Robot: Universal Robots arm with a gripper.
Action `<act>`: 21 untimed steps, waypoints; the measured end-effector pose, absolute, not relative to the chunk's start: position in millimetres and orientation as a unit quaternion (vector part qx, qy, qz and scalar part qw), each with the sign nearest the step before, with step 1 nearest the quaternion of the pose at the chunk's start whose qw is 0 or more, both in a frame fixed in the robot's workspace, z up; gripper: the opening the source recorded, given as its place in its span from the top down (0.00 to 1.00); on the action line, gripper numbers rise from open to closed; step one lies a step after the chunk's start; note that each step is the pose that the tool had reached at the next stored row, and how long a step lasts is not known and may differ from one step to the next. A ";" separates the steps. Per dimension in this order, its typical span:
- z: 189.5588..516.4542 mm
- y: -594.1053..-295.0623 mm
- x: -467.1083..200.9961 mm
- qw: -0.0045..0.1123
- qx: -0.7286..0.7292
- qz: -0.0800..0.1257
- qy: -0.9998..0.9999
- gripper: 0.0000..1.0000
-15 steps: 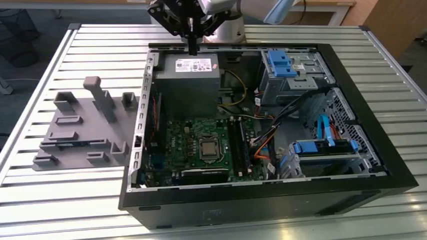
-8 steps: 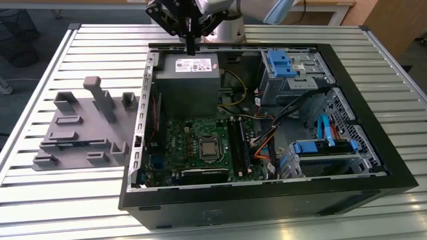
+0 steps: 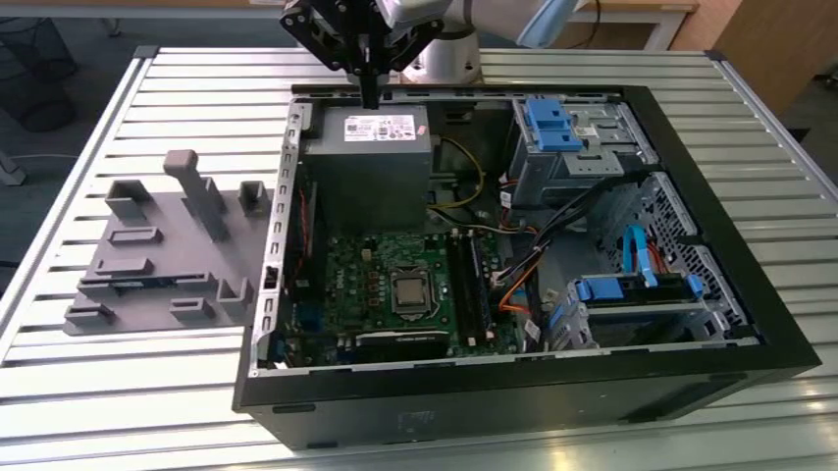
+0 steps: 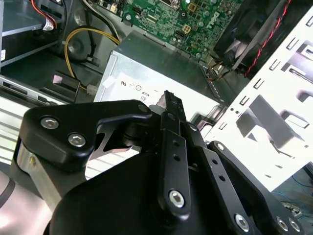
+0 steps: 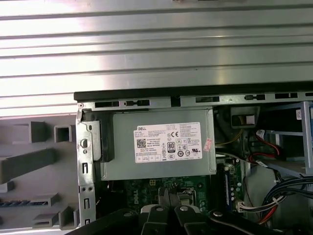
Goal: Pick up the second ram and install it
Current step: 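Reach for the second ram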
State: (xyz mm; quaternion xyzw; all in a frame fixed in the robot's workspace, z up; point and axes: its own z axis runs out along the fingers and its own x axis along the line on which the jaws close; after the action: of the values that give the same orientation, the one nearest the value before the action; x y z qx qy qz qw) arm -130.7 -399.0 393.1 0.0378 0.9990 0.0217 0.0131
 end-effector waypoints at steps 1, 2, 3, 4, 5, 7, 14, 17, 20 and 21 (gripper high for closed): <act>393.1 -399.0 -131.6 0.013 0.038 0.022 0.999 0.89; 393.0 -398.9 -132.5 0.013 0.038 0.022 0.999 0.89; 393.0 -398.9 -133.3 0.013 0.038 0.022 0.999 0.89; 393.0 -399.0 -134.2 0.013 0.038 0.022 0.999 0.89; 393.0 -398.9 -135.0 0.013 0.038 0.022 0.999 0.89; 392.9 -398.9 -136.5 0.013 0.038 0.022 0.999 0.89; 392.8 -398.9 -141.0 0.013 0.038 0.022 0.999 0.89; 392.7 -398.9 -142.4 0.013 0.038 0.022 0.999 0.89; 392.7 -398.9 -142.9 0.013 0.038 0.022 0.999 0.89; 392.6 -398.9 -143.1 0.013 0.038 0.022 0.999 0.89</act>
State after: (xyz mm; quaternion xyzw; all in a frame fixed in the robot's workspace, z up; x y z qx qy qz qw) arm -143.1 -398.9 392.6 0.0379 0.9990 0.0217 0.0131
